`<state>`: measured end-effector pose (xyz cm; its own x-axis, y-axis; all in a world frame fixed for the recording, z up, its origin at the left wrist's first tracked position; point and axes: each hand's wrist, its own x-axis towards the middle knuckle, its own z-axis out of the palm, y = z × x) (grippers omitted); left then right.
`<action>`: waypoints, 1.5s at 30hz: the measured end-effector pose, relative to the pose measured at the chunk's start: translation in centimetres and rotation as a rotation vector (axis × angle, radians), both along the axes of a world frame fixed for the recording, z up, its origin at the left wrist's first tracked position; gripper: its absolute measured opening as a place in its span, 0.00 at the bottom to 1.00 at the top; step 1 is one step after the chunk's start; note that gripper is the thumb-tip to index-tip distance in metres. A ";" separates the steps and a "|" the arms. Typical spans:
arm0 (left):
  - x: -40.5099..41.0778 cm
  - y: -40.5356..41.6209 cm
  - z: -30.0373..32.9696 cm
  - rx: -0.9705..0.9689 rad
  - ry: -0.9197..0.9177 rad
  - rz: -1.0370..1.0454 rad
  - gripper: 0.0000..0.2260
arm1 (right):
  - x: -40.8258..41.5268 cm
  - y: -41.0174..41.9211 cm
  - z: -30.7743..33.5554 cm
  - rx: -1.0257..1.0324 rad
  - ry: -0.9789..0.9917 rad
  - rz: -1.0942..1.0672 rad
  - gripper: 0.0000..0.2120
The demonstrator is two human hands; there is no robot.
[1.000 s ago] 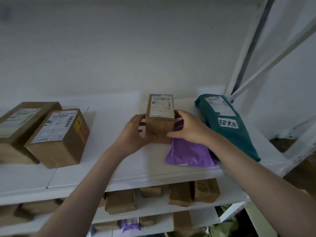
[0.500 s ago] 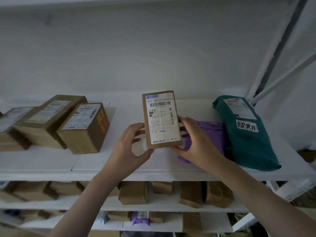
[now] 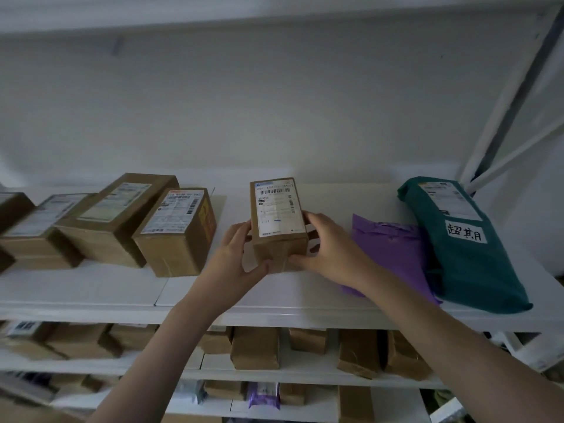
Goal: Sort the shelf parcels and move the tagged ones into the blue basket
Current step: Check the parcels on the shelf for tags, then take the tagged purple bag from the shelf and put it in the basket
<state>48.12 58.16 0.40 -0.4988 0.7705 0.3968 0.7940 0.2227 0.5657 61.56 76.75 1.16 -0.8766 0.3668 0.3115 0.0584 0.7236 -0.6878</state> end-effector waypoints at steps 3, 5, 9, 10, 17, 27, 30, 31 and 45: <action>-1.6 -0.4 0.5 -0.070 0.077 0.039 0.31 | -2.7 -0.5 -0.2 0.012 -0.022 -0.028 0.38; -2.7 -0.5 1.1 -0.150 0.109 0.088 0.32 | -4.4 -1.2 0.0 0.001 -0.032 -0.043 0.39; -5.3 -0.3 2.0 -0.288 0.121 0.190 0.28 | -7.0 -1.9 0.5 -0.019 -0.036 -0.058 0.39; -5.7 -0.3 2.2 -0.314 0.133 0.217 0.24 | -7.3 -2.1 0.6 -0.012 -0.048 -0.059 0.35; -2.8 -2.3 -0.5 -0.299 0.244 0.200 0.13 | -1.4 -1.3 0.9 0.268 -0.148 -0.164 0.30; 3.4 3.2 -2.1 -0.271 0.285 0.031 0.15 | 14.4 2.5 2.4 0.376 -0.333 -0.480 0.21; 5.2 5.9 -2.3 -0.254 0.277 -0.041 0.19 | 16.6 2.0 1.6 0.387 -0.382 -0.516 0.15; 5.7 6.7 -2.4 -0.253 0.282 -0.060 0.19 | 17.1 1.8 1.2 0.383 -0.388 -0.515 0.13; 8.8 11.7 -2.4 -0.277 0.421 -0.186 0.13 | 15.7 3.7 -2.4 0.200 -0.320 -0.446 0.17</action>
<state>56.94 69.82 -1.97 -0.1856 0.9349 0.3026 0.9797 0.1523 0.1302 77.31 80.44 -1.22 -0.7126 0.6836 0.1576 0.5699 0.6951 -0.4383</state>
